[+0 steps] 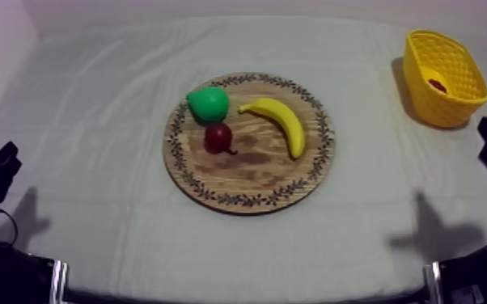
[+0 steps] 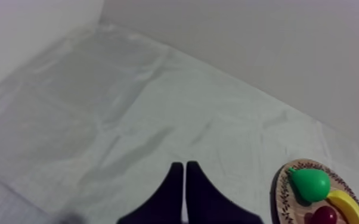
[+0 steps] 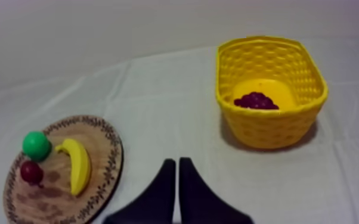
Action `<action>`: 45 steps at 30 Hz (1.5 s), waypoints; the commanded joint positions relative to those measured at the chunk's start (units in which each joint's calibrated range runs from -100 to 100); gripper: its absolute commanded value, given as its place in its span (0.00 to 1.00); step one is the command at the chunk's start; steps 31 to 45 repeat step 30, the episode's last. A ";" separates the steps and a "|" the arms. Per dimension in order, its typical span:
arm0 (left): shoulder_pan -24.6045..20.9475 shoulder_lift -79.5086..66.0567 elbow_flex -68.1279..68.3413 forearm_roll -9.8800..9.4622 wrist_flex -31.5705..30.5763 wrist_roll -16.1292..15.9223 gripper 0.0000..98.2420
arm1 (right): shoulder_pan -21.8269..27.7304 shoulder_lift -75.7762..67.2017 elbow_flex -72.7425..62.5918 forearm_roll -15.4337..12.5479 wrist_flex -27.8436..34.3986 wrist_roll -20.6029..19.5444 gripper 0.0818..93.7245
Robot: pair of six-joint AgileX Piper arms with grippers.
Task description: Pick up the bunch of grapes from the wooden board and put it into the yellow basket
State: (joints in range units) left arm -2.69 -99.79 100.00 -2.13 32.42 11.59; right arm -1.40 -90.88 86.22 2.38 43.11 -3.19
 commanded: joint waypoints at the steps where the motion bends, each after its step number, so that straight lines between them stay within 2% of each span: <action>1: -0.03 0.05 0.00 0.01 -0.01 0.01 0.00 | 0.15 -3.16 5.88 -1.02 -0.91 1.93 0.01; 7: -0.03 0.05 0.00 0.01 -0.01 0.00 0.00 | 1.26 -4.59 11.91 -2.93 -2.15 4.40 0.00; 14: -0.03 0.05 0.00 0.01 -0.01 -0.01 0.00 | 1.74 -4.77 13.35 -3.29 -4.06 11.59 0.00; 18: -0.03 0.05 0.00 0.01 -0.01 0.00 0.00 | 1.78 -4.78 13.50 -3.35 -4.38 13.89 0.00; 45: -0.03 0.05 0.00 0.01 -0.01 0.01 0.00 | 1.79 -4.79 13.55 -3.38 -4.48 14.39 0.00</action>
